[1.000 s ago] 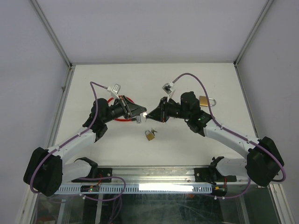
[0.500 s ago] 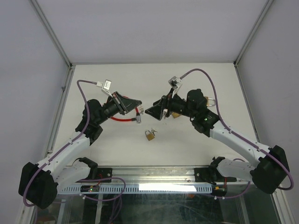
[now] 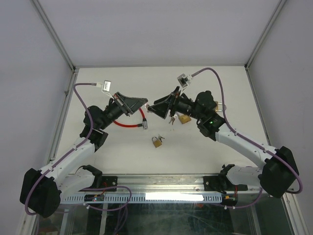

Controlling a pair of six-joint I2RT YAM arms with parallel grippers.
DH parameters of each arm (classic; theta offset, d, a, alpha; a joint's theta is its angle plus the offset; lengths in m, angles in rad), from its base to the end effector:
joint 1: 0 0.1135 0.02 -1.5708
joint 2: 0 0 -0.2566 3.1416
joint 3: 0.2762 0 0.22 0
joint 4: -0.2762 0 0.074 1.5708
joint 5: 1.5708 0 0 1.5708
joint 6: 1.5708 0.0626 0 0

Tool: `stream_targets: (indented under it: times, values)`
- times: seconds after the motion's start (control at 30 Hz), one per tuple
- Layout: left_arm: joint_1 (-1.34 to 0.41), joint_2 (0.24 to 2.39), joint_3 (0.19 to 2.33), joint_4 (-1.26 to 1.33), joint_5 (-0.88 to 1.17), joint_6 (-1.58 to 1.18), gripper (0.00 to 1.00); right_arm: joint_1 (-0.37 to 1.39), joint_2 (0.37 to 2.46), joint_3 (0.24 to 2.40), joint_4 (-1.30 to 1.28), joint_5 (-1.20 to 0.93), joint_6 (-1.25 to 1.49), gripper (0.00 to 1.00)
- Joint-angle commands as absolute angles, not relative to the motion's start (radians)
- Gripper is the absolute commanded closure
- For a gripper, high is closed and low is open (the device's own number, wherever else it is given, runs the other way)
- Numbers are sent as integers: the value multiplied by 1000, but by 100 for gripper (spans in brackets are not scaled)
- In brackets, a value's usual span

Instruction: Unlock with the key

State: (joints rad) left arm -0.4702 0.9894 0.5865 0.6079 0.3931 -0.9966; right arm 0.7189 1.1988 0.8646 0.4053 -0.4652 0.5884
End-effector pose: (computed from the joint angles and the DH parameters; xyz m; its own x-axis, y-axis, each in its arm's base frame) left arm 0.1909 -0.1239 0.3270 -0.5335 -0.5988 -0.5973 0.5613 0.2776 -0.7797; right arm 0.1892 0.2029 0.3490 -0.4691 0.2487 -0.8474 -0.7994 0.2884 0.5271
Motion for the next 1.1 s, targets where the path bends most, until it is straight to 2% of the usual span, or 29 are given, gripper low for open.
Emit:
stream_targets:
  times: [0.0, 0.47, 0.7, 0.9, 1.07]
  values:
    - [-471, 995, 601, 734, 374, -1028, 100, 723, 1223, 873, 592, -482, 686, 25]
    - [-471, 1022, 582, 790, 333, -1064, 100, 724, 1296, 878, 713, -534, 784, 57]
    - [-471, 1031, 577, 797, 313, -1075, 100, 724, 1313, 894, 719, -551, 789, 68]
    - [-471, 1036, 573, 810, 297, -1088, 100, 724, 1323, 894, 719, -556, 790, 70]
    - [-470, 1043, 576, 825, 300, -1092, 100, 724, 1333, 900, 729, -558, 793, 77]
